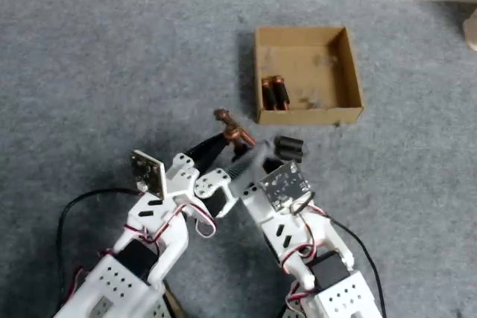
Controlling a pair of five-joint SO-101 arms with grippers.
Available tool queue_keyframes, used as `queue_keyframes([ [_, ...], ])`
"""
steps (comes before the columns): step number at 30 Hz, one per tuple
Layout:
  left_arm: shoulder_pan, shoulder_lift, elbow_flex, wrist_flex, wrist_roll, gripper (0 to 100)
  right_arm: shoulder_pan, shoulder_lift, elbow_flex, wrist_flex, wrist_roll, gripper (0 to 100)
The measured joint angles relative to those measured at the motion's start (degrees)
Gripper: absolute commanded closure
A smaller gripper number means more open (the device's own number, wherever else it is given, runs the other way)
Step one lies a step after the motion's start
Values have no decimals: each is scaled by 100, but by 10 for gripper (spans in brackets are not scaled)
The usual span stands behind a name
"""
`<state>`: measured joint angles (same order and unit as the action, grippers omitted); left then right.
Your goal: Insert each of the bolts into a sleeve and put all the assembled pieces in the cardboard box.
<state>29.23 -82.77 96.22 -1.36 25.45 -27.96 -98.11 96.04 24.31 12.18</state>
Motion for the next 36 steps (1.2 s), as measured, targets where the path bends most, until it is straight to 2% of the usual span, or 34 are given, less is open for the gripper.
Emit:
queue_keyframes([
  [4,-53,-9,-26,580,26,515,545,18,0,9,0,993],
  [8,-229,-44,-26,712,-9,515,967,9,0,35,0,993],
  [19,-949,-44,-26,712,-18,515,1213,343,-26,466,0,993],
  [25,-923,-44,-26,712,-18,515,1389,2145,-923,466,0,993],
  [36,-1152,-44,-26,712,-18,515,1530,6057,-4484,466,0,993],
])
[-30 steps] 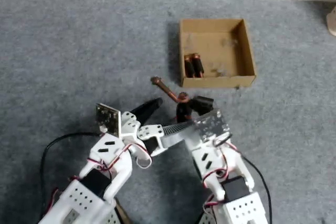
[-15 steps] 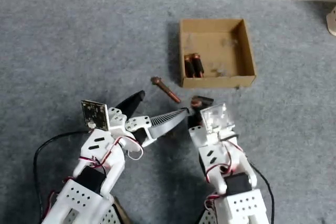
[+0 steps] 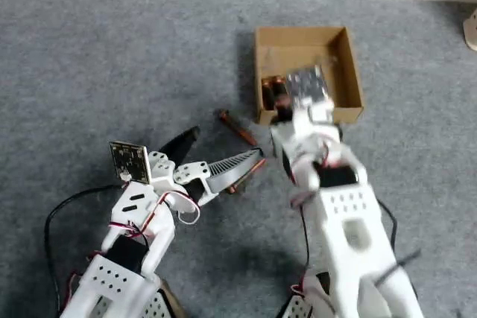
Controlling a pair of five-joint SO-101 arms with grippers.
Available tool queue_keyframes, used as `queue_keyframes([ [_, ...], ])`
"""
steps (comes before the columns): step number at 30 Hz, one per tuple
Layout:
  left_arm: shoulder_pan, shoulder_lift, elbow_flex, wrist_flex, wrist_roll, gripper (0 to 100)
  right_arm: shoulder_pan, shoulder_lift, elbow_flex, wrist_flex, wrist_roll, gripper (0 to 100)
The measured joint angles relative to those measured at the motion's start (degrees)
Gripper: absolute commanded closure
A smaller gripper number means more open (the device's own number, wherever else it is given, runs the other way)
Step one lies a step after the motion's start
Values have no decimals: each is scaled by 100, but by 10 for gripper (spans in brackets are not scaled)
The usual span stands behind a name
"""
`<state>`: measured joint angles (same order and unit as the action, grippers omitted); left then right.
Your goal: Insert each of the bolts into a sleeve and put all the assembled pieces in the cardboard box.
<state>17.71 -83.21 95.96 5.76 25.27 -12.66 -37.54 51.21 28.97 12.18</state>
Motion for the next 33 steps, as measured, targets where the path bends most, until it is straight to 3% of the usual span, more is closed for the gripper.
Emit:
queue_keyframes([
  [14,-35,0,0,26,0,515,563,4088,-3516,0,0,988],
  [21,-35,0,0,26,0,515,563,5284,-4501,105,-273,852],
  [26,-35,0,0,26,0,515,571,5284,-4923,1284,-211,852],
  [33,-35,0,0,26,0,515,571,4747,-5301,3314,1336,852],
])
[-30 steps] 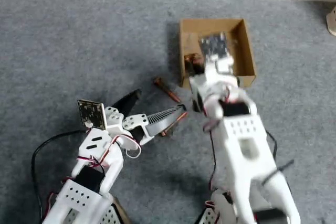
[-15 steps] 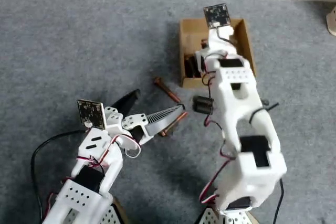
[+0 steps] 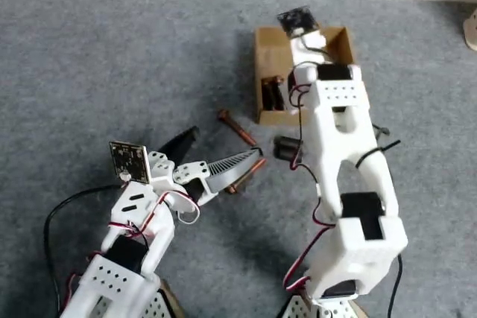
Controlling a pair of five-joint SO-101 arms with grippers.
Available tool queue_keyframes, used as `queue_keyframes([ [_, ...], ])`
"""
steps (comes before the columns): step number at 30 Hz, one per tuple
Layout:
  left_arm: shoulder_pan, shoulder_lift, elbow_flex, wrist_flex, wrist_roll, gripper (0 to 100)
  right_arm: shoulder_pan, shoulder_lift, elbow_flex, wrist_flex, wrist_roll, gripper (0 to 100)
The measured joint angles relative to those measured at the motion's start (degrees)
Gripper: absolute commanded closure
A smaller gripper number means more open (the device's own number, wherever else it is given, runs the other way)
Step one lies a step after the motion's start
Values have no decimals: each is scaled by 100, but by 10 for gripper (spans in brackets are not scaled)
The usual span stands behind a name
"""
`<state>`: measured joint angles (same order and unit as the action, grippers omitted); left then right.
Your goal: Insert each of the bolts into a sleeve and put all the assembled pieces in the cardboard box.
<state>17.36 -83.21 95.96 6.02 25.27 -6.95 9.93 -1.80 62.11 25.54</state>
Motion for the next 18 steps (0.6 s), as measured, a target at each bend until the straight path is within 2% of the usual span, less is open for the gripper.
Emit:
queue_keyframes([
  [11,0,0,0,0,0,515,0,-281,0,2242,3525,853],
  [14,0,0,0,0,0,515,0,-281,-18,2541,4105,853],
  [18,0,0,0,0,-299,515,0,-281,44,2611,4519,853],
])
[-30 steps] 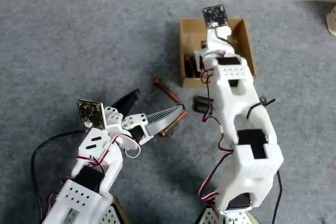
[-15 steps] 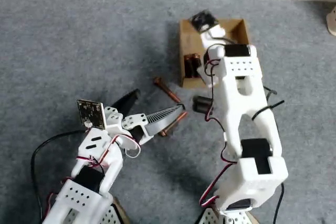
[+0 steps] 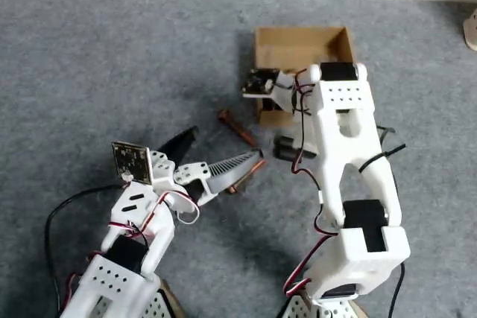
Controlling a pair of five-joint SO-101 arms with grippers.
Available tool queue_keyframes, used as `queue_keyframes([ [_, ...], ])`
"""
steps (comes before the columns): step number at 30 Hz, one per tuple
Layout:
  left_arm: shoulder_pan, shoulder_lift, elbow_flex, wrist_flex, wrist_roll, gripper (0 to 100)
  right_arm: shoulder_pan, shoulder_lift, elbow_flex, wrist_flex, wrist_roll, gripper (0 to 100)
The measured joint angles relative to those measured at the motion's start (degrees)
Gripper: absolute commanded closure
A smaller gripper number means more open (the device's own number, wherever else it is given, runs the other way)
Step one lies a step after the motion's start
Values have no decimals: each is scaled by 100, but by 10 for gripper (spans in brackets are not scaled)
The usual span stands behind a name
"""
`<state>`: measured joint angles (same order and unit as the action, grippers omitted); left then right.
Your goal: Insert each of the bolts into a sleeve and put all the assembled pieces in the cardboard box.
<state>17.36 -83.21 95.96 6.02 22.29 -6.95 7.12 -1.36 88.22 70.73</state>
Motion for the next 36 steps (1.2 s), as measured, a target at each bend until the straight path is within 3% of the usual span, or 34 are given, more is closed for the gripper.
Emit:
queue_keyframes([
  [22,0,0,0,0,-97,515,-422,1169,1240,-1705,264,854],
  [25,0,0,0,0,-97,515,-431,1407,1231,-1846,264,975],
  [27,0,0,0,0,-97,515,-387,1600,1125,-1908,264,980],
  [36,0,0,0,0,-97,515,-369,1327,1160,-1934,-607,993],
])
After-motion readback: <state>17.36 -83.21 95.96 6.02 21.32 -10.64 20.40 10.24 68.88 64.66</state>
